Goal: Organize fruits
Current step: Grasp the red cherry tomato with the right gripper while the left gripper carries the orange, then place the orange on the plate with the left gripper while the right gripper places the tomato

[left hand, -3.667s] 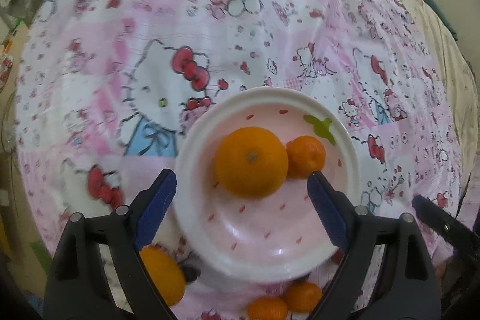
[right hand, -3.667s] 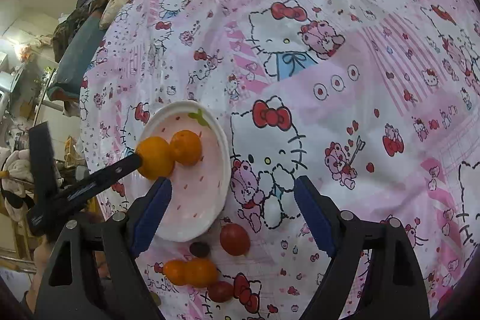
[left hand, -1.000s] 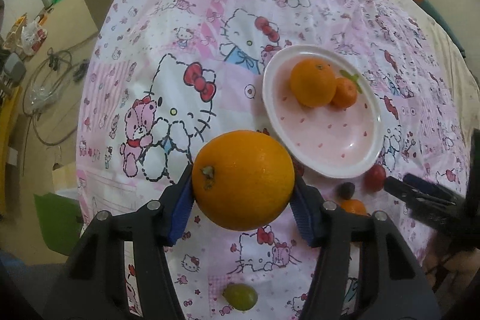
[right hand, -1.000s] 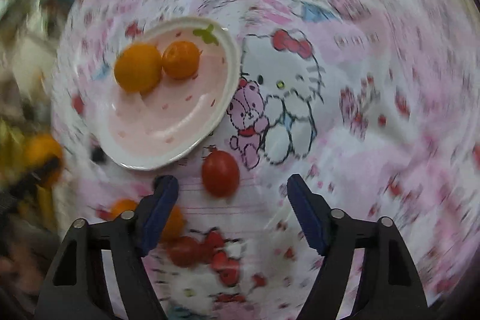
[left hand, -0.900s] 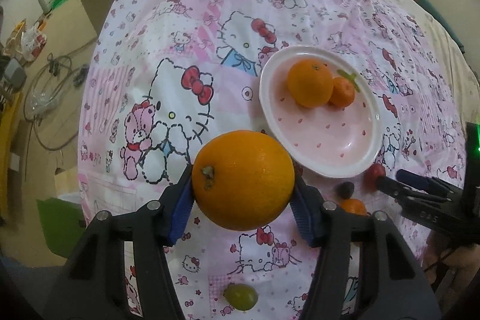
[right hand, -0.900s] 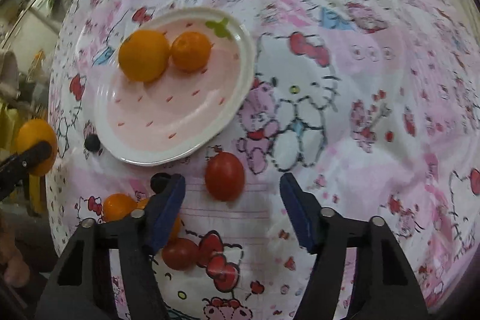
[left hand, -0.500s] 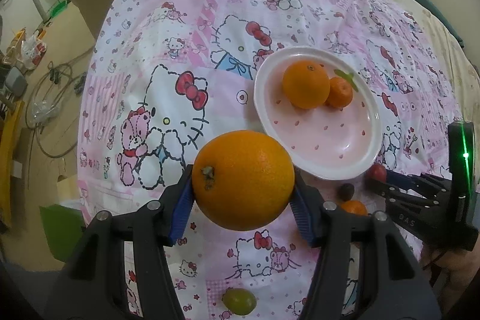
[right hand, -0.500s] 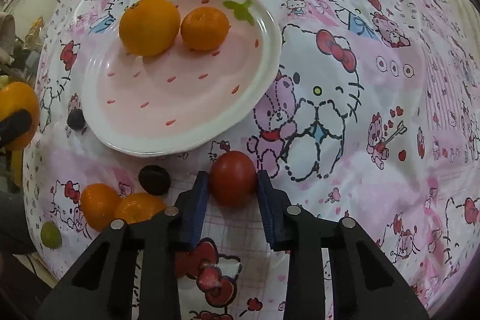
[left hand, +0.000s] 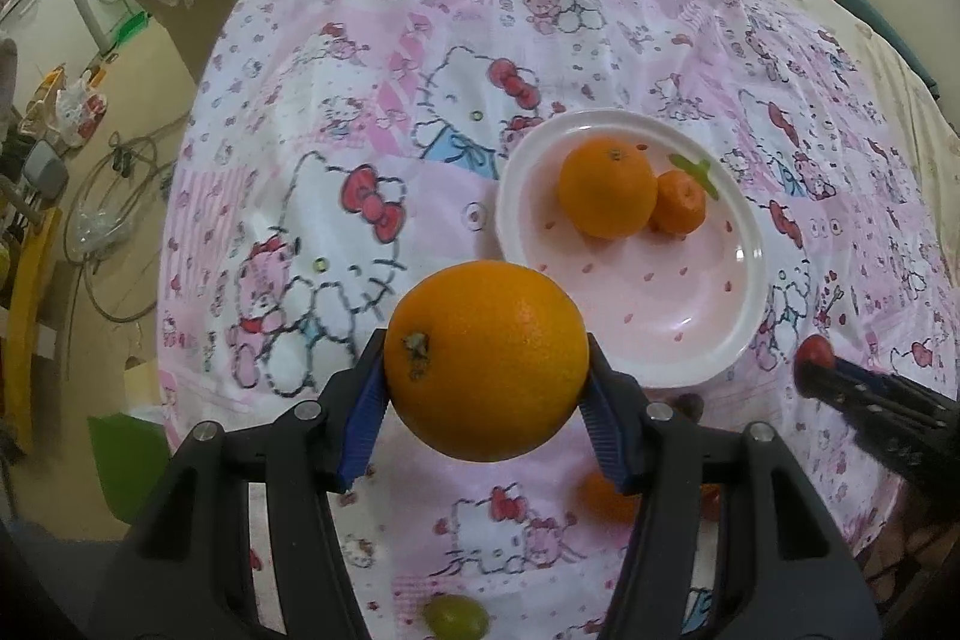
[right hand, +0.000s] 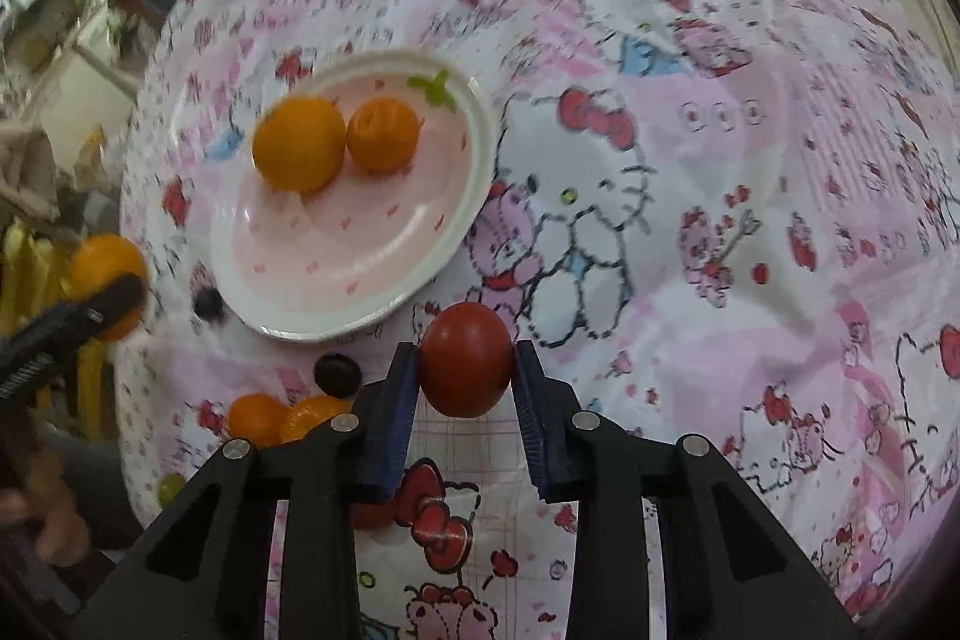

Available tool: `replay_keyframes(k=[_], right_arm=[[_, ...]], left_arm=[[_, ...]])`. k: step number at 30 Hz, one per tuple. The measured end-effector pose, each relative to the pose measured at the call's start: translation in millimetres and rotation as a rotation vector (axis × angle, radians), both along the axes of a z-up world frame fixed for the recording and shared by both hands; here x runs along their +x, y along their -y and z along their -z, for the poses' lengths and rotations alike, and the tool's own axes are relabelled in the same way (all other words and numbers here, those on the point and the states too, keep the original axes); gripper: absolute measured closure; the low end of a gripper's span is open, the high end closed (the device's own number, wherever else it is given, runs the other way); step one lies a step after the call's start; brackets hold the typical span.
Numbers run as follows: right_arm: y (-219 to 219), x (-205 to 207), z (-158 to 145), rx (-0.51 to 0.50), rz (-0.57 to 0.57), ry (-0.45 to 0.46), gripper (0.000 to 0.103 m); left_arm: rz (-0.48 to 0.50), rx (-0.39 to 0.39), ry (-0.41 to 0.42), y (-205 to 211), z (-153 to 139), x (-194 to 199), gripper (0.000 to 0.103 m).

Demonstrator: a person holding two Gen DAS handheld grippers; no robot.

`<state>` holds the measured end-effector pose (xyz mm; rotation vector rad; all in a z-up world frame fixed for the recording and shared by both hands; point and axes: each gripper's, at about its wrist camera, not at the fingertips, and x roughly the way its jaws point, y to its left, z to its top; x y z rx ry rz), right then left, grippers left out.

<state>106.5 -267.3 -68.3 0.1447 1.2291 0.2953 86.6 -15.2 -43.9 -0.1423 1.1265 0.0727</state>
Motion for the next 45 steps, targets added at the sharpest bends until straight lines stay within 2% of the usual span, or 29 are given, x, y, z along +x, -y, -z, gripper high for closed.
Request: replay_keyframes(k=[5, 8, 15, 25, 36, 39, 41, 43, 45], right_arm=[[18.3, 3.9, -26.8, 0.102, 0.053, 0.078, 0.07], [21.0, 15.8, -41.0, 0.13, 0.046, 0.114, 0.07], [18.2, 49.0, -52.4, 0.142, 0.022, 0.137, 0.07], [1.5, 95.3, -17.8, 0.148, -0.007, 0.047, 0.07], [-10.5, 125.8, 13.4, 0.17, -0.029, -0.023, 0.07], [-12.9, 129.4, 19.8, 0.176, -0.029, -0.041, 0.07], [-14.1, 129.8, 21.8, 0.187, -0.032, -0.049, 0.069], [-15.5, 129.7, 22.3, 0.186, -0.035, -0.053, 0.068], [-15.8, 128.8, 22.4, 0.188, -0.038, -0.053, 0.067]], left_arm=[[0.066, 0.051, 0.01, 22.2, 1.2, 15.8, 0.048], [0.126, 0.092, 0.014, 35.4, 5.0, 27.5, 0.048], [0.17, 0.069, -0.046, 46.9, 24.6, 54.6, 0.048], [0.234, 0.201, -0.077, 63.0, 50.0, 75.6, 0.048], [0.233, 0.188, -0.112, 64.2, 59.9, 91.9, 0.044], [0.219, 0.115, -0.122, 57.6, 58.1, 93.6, 0.033], [0.209, 0.113, -0.115, 56.6, 54.3, 93.0, 0.019], [0.199, 0.112, -0.107, 56.0, 52.6, 91.5, 0.013], [0.187, 0.097, -0.111, 53.8, 52.7, 91.8, 0.013]])
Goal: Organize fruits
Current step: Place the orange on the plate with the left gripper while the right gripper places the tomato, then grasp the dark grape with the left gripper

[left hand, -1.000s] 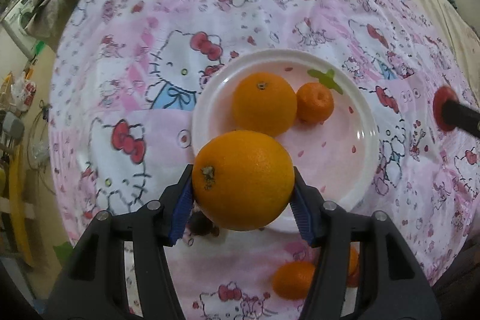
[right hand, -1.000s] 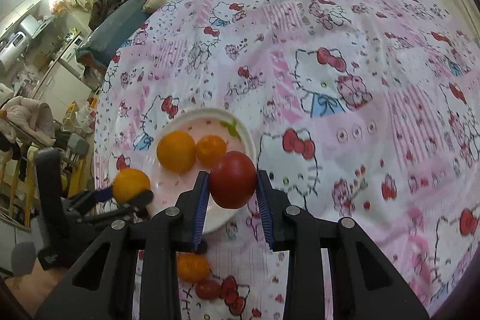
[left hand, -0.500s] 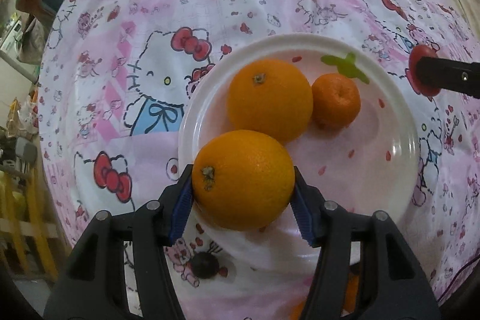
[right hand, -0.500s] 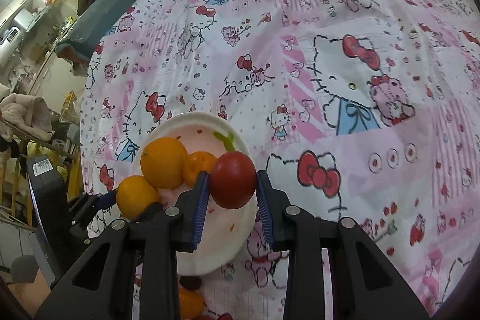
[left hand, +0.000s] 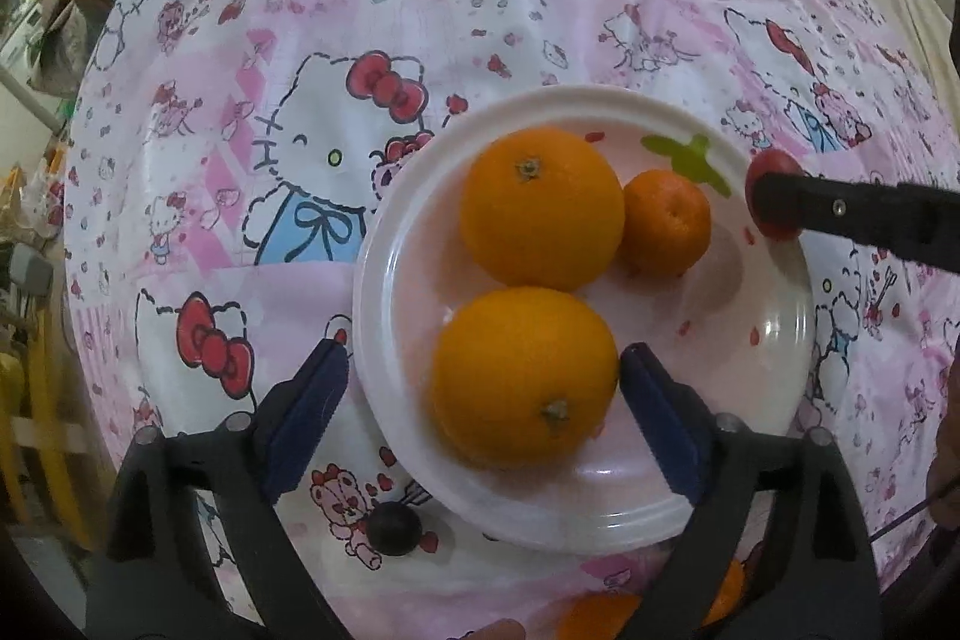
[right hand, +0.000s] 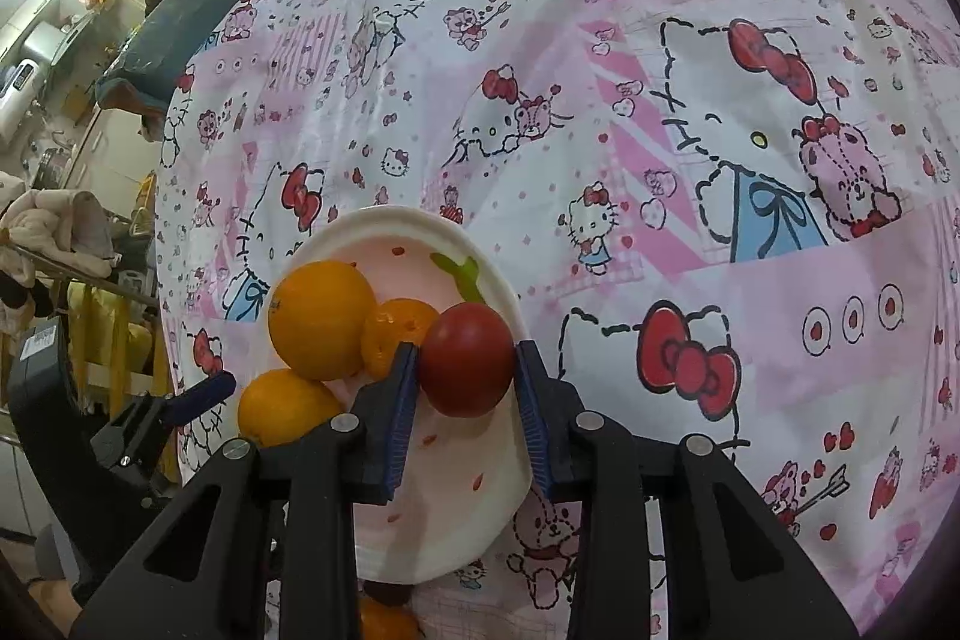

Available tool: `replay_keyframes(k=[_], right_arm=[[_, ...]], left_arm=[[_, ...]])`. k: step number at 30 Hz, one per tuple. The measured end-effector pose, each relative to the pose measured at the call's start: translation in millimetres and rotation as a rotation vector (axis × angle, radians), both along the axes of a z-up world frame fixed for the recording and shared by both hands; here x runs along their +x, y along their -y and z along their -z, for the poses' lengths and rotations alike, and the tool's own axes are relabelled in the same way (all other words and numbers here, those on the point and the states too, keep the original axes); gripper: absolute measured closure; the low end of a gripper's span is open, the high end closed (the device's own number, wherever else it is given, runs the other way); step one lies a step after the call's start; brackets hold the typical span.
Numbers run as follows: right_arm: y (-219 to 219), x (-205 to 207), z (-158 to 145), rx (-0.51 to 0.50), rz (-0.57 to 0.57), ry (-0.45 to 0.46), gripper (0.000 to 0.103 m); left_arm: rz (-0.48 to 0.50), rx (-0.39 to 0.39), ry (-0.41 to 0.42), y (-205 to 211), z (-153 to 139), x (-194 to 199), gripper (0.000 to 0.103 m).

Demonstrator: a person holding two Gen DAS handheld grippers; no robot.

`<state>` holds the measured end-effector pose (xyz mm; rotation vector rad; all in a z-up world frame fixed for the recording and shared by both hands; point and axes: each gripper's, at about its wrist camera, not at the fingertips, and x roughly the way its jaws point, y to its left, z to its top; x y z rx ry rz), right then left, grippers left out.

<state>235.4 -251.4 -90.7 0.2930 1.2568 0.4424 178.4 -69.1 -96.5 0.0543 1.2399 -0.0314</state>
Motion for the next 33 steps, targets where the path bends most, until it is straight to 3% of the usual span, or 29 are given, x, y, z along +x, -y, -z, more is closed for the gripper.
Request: replay_keyframes(k=[14, 22, 23, 24, 26, 33], right_arm=[[3.7, -4.5, -14.4, -0.019, 0.002, 0.039, 0.067], [5.1, -15.1, -23.3, -0.016, -0.001, 0.049, 0.066], [5.0, -17.1, -23.9, -0.016, -0.002, 0.049, 0.061], [5.0, -19.5, -24.9, -0.016, 0.001, 0.05, 0.042], [6.2, -25.4, -28.4, -0.009, 0.017, 0.065, 0.028], [3.0, -46.1, -42.4, -0.001, 0.013, 0.077, 0.028]], left_arm=[[-0.065, -0.113, 0.062, -24.9, -27.5, -9.9, 0.013], [-0.159, -0.167, 0.064, -56.6, -37.0, -17.7, 0.013], [-0.166, -0.161, 0.068, -59.2, -39.0, -19.8, 0.013], [-0.171, -0.155, 0.07, -60.7, -40.5, -22.1, 0.013], [-0.183, -0.14, 0.077, -65.4, -42.7, -26.2, 0.013], [-0.195, -0.11, 0.073, -80.1, -47.4, -43.7, 0.013]])
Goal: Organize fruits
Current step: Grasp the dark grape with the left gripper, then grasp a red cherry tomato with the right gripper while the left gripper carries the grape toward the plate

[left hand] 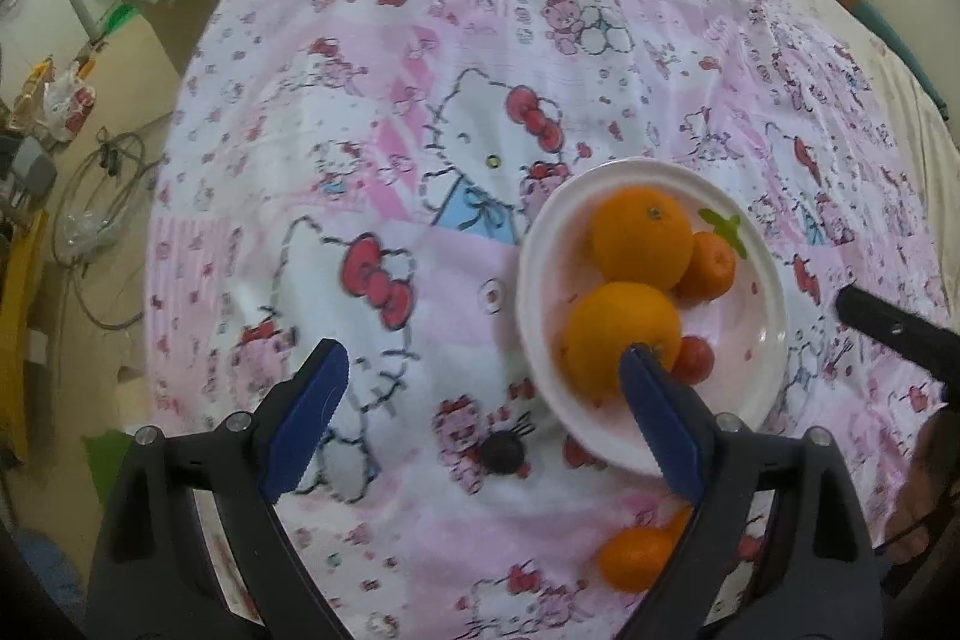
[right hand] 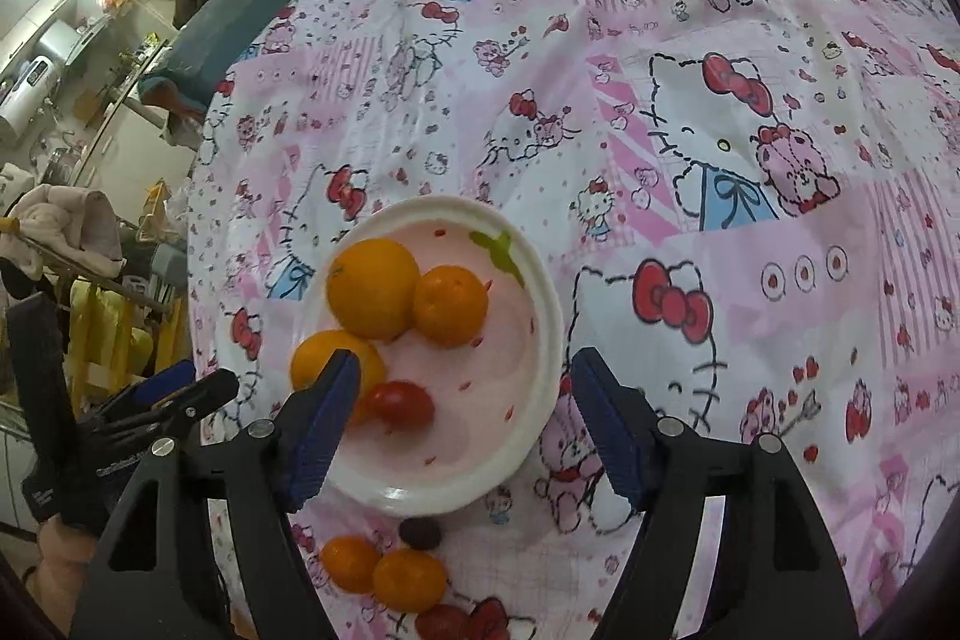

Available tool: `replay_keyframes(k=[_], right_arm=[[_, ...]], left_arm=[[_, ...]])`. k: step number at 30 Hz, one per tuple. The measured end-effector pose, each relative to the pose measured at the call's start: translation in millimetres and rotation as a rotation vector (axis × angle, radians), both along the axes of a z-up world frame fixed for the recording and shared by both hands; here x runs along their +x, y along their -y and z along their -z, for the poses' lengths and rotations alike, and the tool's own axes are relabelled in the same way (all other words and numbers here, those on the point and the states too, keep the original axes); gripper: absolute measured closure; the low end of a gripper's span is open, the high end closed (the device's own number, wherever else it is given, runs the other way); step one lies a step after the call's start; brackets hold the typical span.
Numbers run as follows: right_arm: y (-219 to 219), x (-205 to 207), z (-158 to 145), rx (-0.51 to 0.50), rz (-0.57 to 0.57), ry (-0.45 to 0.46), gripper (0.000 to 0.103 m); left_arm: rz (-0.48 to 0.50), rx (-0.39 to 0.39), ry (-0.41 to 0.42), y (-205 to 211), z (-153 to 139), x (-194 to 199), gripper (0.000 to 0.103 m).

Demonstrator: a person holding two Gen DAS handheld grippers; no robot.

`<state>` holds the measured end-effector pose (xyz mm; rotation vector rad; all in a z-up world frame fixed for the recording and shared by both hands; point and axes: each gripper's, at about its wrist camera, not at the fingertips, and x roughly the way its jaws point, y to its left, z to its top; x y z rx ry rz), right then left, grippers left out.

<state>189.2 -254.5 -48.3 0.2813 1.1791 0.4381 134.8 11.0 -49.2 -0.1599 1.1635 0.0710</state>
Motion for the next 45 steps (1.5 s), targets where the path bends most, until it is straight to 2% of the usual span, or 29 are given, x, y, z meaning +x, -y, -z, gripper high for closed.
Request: replay_keyframes(k=[6, 8, 10, 13, 16, 17, 18, 19, 20, 22, 25, 29, 36, 39, 41, 45], right_arm=[[4.7, -27.0, -12.8, 0.031, 0.02, 0.003, 0.028], [7.6, -37.3, -11.4, 0.042, 0.028, -0.009, 0.028], [11.4, -47.4, -9.3, 0.039, 0.044, -0.02, 0.028], [20.3, -59.6, -4.4, 0.054, 0.078, -0.048, 0.028], [33.4, -73.7, 2.6, 0.092, 0.13, -0.082, 0.027], [36.8, -77.7, 4.3, 0.104, 0.143, -0.091, 0.027], [39.3, -80.7, 5.6, 0.113, 0.153, -0.095, 0.027], [40.9, -83.6, 6.5, 0.114, 0.159, -0.098, 0.027], [41.6, -86.4, 7.6, 0.111, 0.161, -0.1, 0.027], [42.5, -88.8, 8.8, 0.11, 0.163, -0.103, 0.027], [42.4, -88.7, 9.1, 0.105, 0.158, -0.098, 0.027], [41.3, -88.0, 8.9, 0.102, 0.156, -0.093, 0.027], [30.3, -86.3, 14.4, 0.094, 0.12, -0.118, 0.027], [18.5, -88.2, 23.6, 0.071, 0.07, -0.157, 0.027], [10.2, -92.1, 29.0, 0.02, 0.016, -0.179, 0.027], [-4.5, -104.6, 40.2, -0.054, -0.069, -0.201, 0.027]], left_arm=[[0.018, 0.067, -0.05, -3.5, 17.0, -17.5, 0.015], [0.023, 0.068, -0.079, -0.8, 29.2, -21.9, 0.028], [0.05, 0.06, -0.104, 5.4, 40.3, -24.4, 0.03], [0.105, 0.071, -0.14, 17.9, 58.8, -25.5, 0.042], [0.138, 0.116, -0.109, 27.0, 64.2, -26.3, 0.042], [0.15, 0.13, -0.097, 29.8, 64.9, -26.0, 0.045], [0.151, 0.138, -0.088, 31.3, 64.9, -25.5, 0.05], [0.152, 0.144, -0.08, 32.3, 64.7, -25.3, 0.064], [0.156, 0.149, -0.08, 33.5, 65.1, -24.9, 0.074], [0.171, 0.151, -0.094, 37.0, 66.4, -23.2, 0.085], [0.171, 0.155, -0.108, 39.4, 64.7, -24.3, 0.085], [0.156, 0.115, -0.115, 39.0, 57.3, -27.3, 0.085], [0.164, 0.033, -0.073, 29.4, 6.8, -52.1, 0.085], [0.154, -0.005, -0.041, 19.6, -15.3, -66.8, 0.085], [0.126, -0.037, -0.019, 9.6, -28.2, -77.3, 0.085], [0.072, -0.069, 0.008, -3.9, -36.5, -87.0, 0.085]])
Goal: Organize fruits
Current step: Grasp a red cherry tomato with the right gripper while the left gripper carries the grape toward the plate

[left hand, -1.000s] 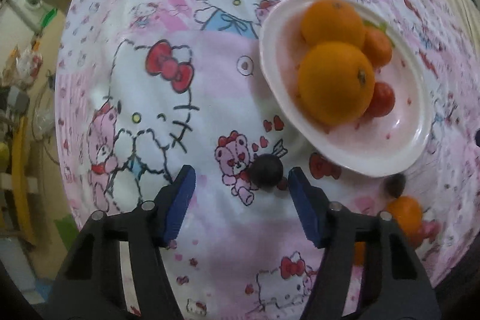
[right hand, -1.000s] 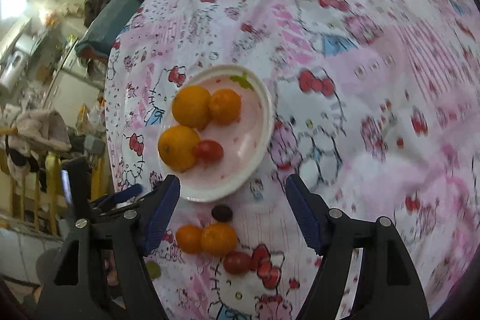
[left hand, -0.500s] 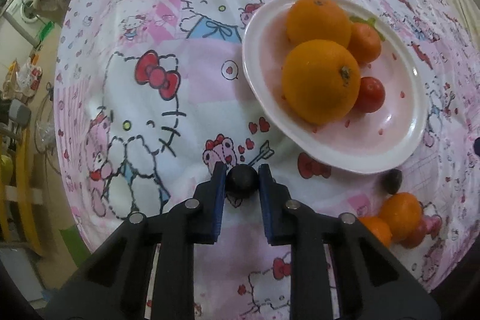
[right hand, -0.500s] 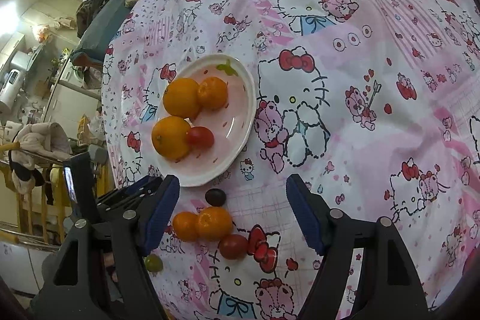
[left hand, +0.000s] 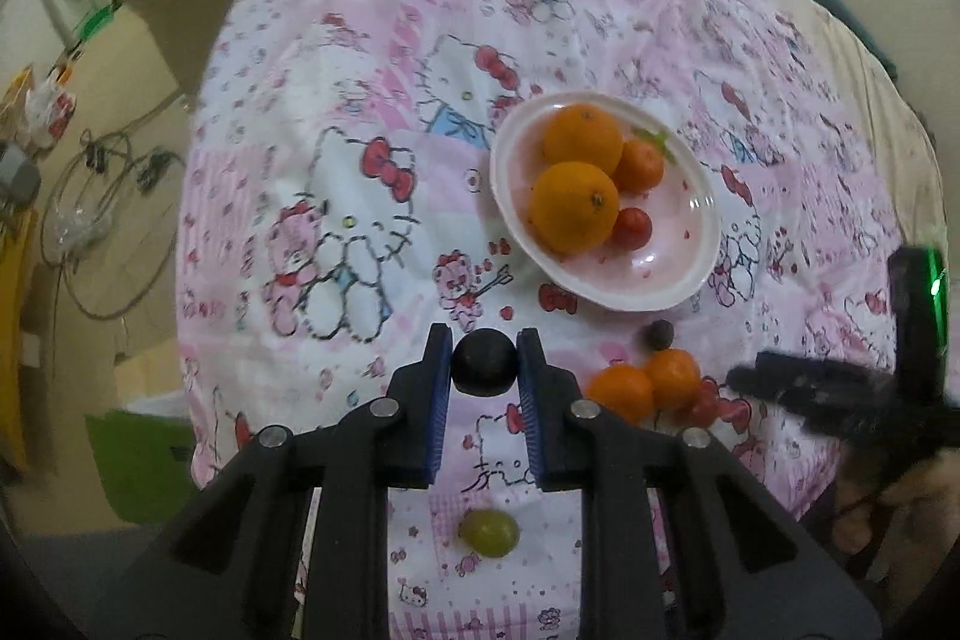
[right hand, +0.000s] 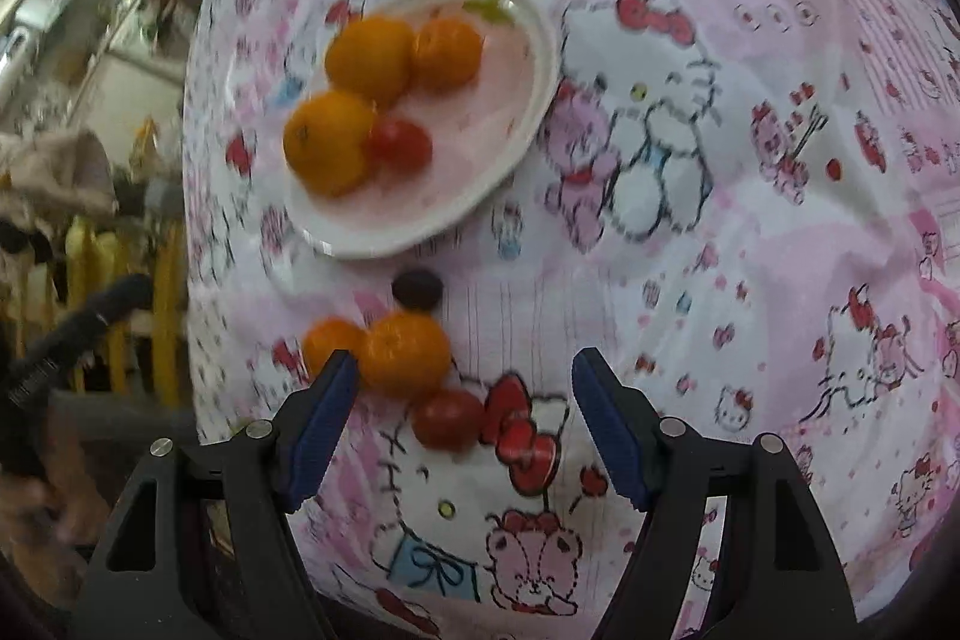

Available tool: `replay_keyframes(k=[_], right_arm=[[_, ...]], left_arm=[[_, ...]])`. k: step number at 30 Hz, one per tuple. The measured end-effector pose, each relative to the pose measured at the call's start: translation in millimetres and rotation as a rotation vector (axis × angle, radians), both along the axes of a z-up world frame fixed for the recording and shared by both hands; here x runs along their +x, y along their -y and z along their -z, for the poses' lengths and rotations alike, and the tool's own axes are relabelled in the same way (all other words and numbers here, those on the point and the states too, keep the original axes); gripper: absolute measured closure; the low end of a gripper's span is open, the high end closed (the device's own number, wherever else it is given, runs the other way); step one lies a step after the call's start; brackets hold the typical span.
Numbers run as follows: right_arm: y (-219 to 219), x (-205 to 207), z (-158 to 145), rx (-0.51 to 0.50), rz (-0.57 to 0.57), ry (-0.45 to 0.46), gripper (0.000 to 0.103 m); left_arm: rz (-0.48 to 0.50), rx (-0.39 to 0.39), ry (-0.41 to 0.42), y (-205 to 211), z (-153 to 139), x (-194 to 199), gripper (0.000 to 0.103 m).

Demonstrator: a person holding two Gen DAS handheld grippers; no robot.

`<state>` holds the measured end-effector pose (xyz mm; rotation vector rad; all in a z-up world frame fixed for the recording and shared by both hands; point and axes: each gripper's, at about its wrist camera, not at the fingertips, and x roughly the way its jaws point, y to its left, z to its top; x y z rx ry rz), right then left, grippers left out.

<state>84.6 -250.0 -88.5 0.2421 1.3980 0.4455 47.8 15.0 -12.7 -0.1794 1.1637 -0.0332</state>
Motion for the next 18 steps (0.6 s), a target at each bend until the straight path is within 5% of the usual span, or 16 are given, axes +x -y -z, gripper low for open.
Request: replay_keyframes(k=[7, 18], right_arm=[[-39.6, -26.3, 14.5, -0.19, -0.236, 0.091, 0.028], [-66.6, -34.1, 25.2, -0.289, -0.354, 0.152, 0.068]], left_arm=[[-0.038, -0.023, 0.015, -11.6, 3.5, -3.2, 0.085], [-0.038, -0.048, 0.02, -12.0, 1.7, -2.8, 0.085]])
